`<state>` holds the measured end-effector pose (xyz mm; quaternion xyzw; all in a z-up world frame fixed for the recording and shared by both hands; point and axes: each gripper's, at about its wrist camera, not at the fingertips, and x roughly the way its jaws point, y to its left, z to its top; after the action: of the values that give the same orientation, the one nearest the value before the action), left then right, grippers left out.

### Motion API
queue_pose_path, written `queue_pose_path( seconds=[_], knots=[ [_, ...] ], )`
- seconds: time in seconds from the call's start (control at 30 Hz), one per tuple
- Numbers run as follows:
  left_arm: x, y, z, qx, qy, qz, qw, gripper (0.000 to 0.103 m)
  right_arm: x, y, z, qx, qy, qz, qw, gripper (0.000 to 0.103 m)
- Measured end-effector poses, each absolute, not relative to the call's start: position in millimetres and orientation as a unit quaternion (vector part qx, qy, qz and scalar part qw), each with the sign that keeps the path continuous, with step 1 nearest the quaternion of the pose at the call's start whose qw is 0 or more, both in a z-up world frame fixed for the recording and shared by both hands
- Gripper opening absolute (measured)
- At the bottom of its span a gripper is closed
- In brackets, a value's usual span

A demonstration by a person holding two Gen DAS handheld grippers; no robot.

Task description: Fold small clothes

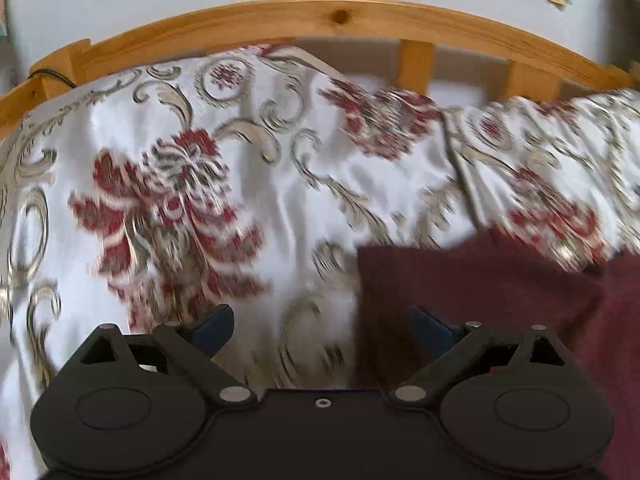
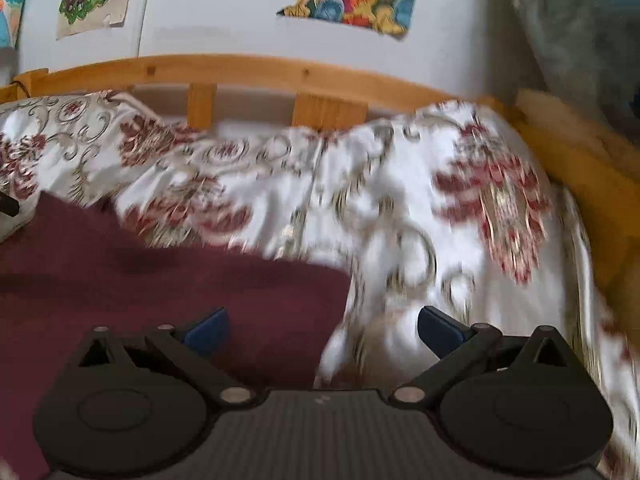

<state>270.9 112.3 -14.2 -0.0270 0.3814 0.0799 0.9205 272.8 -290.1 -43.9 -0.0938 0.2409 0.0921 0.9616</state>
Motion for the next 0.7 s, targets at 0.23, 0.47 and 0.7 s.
queue_pose_path(
  seconds=[0.23,0.47,0.7],
  knots=[
    [209,87,-34,0.012,0.393,0.046,0.918,0.1,223,-290,-75,-0.109,0.269,0.055,0.955,0.103],
    [185,94,-51,0.034,0.402,0.07,0.912,0.1,227,-286,-58,-0.119,0.247,0.04,0.961,0.103],
    [178,115,-60,-0.037,0.419,0.068,0.905,0.1,292,-225,-38,-0.129,0.273,0.19,0.934,0.103]
  ],
)
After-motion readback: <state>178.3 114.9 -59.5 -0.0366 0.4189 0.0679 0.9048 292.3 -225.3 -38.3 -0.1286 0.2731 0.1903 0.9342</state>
